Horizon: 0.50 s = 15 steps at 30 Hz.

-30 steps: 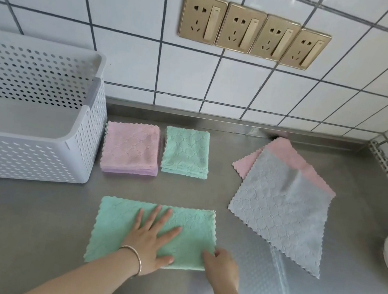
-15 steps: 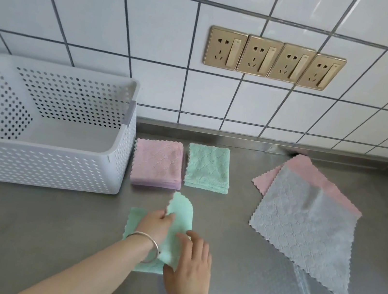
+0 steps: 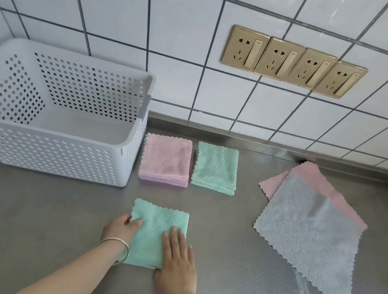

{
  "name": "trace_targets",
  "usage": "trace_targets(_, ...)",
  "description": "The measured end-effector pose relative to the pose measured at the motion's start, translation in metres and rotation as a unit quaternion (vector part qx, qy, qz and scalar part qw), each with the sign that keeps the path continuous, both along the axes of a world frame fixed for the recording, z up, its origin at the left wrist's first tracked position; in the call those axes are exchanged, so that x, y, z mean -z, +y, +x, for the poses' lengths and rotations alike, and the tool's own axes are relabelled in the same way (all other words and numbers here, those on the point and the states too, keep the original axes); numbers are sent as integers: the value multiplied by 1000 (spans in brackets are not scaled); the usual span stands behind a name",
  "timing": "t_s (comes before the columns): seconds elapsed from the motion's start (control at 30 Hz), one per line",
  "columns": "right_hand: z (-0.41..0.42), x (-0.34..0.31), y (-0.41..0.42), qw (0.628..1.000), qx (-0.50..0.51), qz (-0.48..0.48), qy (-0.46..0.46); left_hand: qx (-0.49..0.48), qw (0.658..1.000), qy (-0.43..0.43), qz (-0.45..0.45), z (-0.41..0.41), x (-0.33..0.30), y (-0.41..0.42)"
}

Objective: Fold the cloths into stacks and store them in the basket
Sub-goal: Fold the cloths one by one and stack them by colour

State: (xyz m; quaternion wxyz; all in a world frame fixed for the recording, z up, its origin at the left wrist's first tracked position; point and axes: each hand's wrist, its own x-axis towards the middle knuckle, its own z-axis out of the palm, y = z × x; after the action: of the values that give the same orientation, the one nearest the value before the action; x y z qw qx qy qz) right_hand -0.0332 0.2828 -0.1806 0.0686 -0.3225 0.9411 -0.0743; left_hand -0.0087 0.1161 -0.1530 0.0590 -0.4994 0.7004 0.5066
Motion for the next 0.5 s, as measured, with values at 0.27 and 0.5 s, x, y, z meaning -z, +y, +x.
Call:
trace_targets(0.27, 4, 5, 7, 999, -12, -14, -41, -5, 999, 2, -44, -2, 2, 8)
trace_targets(0.5, 1, 9, 9, 1000, -21, -5, 1, 48, 985, -75, -149, 0, -1, 8)
